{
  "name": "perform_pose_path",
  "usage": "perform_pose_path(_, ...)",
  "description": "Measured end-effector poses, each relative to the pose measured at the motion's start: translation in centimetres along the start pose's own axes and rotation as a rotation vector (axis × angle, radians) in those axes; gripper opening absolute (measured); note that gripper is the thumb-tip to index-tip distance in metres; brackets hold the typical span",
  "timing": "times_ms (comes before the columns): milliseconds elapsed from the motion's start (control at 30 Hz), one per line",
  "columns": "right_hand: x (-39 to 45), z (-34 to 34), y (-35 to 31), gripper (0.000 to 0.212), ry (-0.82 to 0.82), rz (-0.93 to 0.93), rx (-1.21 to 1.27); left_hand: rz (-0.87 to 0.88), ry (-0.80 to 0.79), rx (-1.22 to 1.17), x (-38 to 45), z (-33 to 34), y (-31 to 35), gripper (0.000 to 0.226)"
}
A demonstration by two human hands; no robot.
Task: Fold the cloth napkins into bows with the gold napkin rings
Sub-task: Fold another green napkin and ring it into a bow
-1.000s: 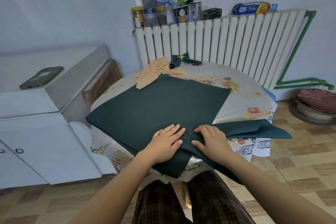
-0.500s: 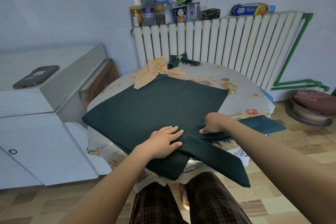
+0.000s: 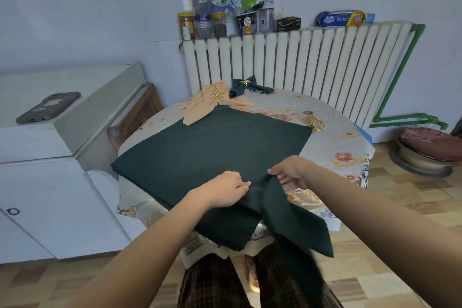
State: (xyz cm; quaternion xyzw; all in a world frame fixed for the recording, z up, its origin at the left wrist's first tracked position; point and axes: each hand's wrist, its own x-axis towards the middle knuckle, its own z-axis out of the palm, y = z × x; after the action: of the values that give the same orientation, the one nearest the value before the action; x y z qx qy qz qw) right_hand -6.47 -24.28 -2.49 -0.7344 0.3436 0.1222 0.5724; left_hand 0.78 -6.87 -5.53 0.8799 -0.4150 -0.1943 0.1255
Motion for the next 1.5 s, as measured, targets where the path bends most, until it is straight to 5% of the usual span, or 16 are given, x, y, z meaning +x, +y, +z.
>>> perform_pose_path(267, -1.1, 0.8, 0.8, 0.038, -0.199, 0.002, 0.551, -0.128, -0.132, -0.44, 0.1, -2.2, 0.2, 0.058)
perform_pose_path(433, -1.7, 1.3, 1.0, 0.038, -0.202, -0.013, 0.546, -0.12, -0.124, -0.074, -0.1, -2.4, 1.2, 0.047)
perform_pose_path(600, -1.8, 2.3, 1.6, 0.026, -0.08, -0.135, 0.236, -0.073, -0.155, -0.056, -0.6, -2.2, 0.3, 0.04)
perform_pose_path(734, 0.2, 2.6, 3.7, 0.027, 0.272, -0.564, -0.592, -0.069, -0.034, -0.18, -1.0, -1.2, -0.7, 0.033)
perform_pose_path(800, 1.2, 3.0, 4.9, 0.031, 0.389, -0.72, -0.788, -0.098, 0.098, -0.13, -1.0, 0.0, -0.4, 0.029)
perform_pose_path(934, 2.3, 3.7, 6.6, 0.031, 0.523, -0.967, -0.728, -0.149, 0.445, -0.014, -0.9, 2.2, 1.0, 0.036)
perform_pose_path(1167, 1.2, 3.3, 8.8, 0.046, 0.433, -1.13, -0.953, -0.069, 0.632, -0.227, -0.4, 4.9, -0.2, 0.051)
perform_pose_path(1334, 1.2, 3.0, 8.5, 0.039, 0.465, -1.182, -0.95, 0.132, 0.518, -0.192, -1.0, 4.5, -1.0, 0.037)
perform_pose_path(1500, 1.7, 1.7, 7.3, 0.031, 0.447, -1.277, -0.914, 0.228, 0.243, 0.173, -1.8, 4.0, -1.5, 0.057)
